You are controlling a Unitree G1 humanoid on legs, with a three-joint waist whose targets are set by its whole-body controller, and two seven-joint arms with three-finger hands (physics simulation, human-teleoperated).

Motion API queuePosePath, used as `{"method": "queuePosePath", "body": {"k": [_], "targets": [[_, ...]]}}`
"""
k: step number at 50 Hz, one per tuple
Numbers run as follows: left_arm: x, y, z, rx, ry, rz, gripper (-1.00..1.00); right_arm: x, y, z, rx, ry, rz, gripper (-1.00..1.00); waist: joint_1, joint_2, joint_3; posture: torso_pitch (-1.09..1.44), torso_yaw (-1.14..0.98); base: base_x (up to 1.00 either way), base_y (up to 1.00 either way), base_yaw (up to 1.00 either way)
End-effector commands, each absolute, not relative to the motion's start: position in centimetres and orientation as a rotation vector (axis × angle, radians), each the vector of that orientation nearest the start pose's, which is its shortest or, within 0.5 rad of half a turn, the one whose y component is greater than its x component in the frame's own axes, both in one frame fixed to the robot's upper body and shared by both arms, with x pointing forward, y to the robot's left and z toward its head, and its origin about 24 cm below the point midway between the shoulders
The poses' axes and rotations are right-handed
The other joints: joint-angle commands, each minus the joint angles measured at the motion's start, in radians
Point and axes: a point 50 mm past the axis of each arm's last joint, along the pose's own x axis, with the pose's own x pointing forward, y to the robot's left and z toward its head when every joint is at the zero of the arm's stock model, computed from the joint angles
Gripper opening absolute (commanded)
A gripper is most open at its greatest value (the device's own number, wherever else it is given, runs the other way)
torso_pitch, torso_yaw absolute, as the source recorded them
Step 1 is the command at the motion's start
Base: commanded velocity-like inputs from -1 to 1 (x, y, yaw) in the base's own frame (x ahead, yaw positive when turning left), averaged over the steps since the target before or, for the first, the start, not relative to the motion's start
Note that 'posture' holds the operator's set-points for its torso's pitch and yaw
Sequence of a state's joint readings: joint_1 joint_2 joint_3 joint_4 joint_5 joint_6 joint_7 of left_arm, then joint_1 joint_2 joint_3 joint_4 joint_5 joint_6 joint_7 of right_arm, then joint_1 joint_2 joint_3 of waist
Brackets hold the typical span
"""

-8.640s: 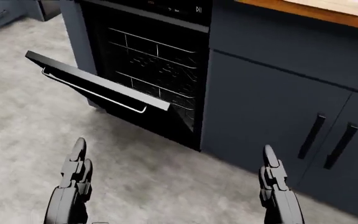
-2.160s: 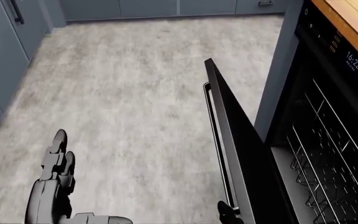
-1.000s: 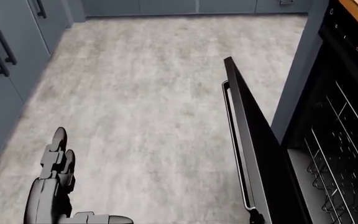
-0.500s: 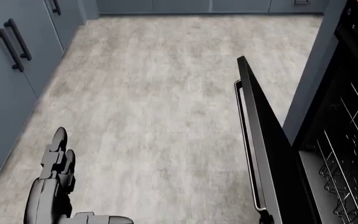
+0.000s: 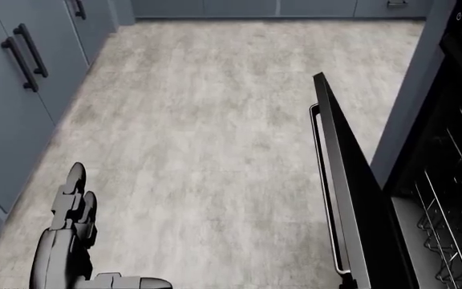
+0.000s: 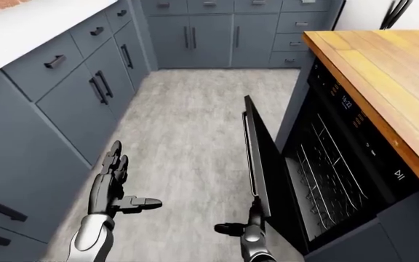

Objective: Close the dishwasher door

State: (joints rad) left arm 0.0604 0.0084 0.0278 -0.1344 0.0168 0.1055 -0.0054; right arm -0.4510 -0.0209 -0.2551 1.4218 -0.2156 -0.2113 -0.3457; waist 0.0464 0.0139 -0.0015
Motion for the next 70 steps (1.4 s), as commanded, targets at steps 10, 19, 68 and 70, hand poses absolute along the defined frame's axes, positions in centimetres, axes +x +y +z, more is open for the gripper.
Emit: {"method": "queuePosePath", "body": {"k": [10, 19, 68, 70], "targets": [[24.5, 16.0, 6.4, 0.029, -0.056, 0.037, 1.00, 24.8, -20.3, -9.2, -0.264, 0.666, -0.512, 1.00, -0.010, -0.011, -0.015, 0.00, 0.00, 0.00, 0.00, 0.00], [24.4, 16.0, 6.5, 0.030, -0.057, 0.035, 1.00, 24.9, -21.0, -9.0, -0.266, 0.651, -0.533, 1.00, -0.010, -0.015, -0.014, 0.00, 0.00, 0.00, 0.00, 0.00], [24.2, 15.7, 6.8, 0.030, -0.062, 0.029, 1.00, 25.2, -24.9, -7.5, -0.287, 0.597, -0.643, 1.00, -0.013, -0.030, -0.013, 0.00, 0.00, 0.00, 0.00, 0.00], [24.2, 15.7, 6.8, 0.030, -0.063, 0.029, 1.00, 25.2, -25.1, -7.5, -0.287, 0.595, -0.647, 1.00, -0.013, -0.030, -0.013, 0.00, 0.00, 0.00, 0.00, 0.00]]}}
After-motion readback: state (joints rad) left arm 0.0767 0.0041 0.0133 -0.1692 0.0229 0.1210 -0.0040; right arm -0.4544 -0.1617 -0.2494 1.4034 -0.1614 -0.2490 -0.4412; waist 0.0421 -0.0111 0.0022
